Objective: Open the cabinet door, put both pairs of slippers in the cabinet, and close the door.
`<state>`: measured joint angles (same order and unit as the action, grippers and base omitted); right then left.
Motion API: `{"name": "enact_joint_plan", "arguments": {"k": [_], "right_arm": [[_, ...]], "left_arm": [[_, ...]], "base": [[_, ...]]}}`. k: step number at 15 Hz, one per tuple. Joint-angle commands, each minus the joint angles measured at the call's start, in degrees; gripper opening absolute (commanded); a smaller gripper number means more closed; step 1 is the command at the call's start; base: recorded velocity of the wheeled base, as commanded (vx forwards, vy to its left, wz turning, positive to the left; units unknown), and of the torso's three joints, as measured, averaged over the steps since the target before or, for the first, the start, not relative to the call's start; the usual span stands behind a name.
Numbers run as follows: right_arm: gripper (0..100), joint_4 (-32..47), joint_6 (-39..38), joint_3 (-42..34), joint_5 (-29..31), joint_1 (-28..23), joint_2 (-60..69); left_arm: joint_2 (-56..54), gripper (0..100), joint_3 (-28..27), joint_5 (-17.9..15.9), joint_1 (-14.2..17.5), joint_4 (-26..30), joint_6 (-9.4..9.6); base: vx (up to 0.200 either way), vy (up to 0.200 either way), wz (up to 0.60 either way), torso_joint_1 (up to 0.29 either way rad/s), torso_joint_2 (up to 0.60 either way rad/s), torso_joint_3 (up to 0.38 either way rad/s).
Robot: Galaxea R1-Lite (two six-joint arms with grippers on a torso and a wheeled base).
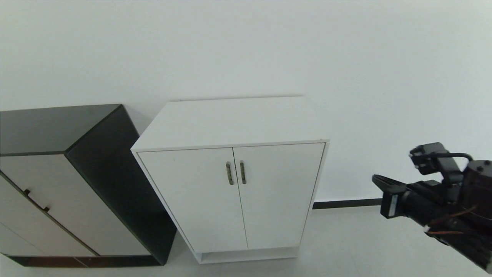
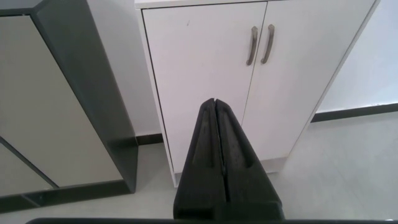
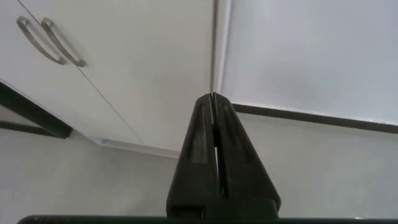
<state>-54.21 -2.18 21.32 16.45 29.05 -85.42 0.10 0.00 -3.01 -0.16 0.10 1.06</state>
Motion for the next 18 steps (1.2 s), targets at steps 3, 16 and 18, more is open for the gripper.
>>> {"name": "enact_joint_plan", "arguments": {"k": [3, 16, 18], "right_arm": [[0, 15.72, 2.53, -11.57, 0.08, -2.6, 29.96], [0, 53.77, -0.45, -21.32, -13.63, -7.43, 70.04], [0, 54.12, -0.1, -21.23, -13.37, -12.26, 69.42]], "left_arm": [[-0.01, 0, 0.0, -0.07, -0.02, -0.01, -0.01], [-0.01, 0, 0.0, 0.02, -0.02, -0.01, -0.18], [-0.01, 0, 0.0, 0.02, -0.02, -0.01, -0.18]], "base": [[0.0, 0.0, 0.0, 0.0, 0.0, 0.0], [0.0, 0.0, 0.0, 0.0, 0.0, 0.0], [0.0, 0.0, 0.0, 0.0, 0.0, 0.0]]}}
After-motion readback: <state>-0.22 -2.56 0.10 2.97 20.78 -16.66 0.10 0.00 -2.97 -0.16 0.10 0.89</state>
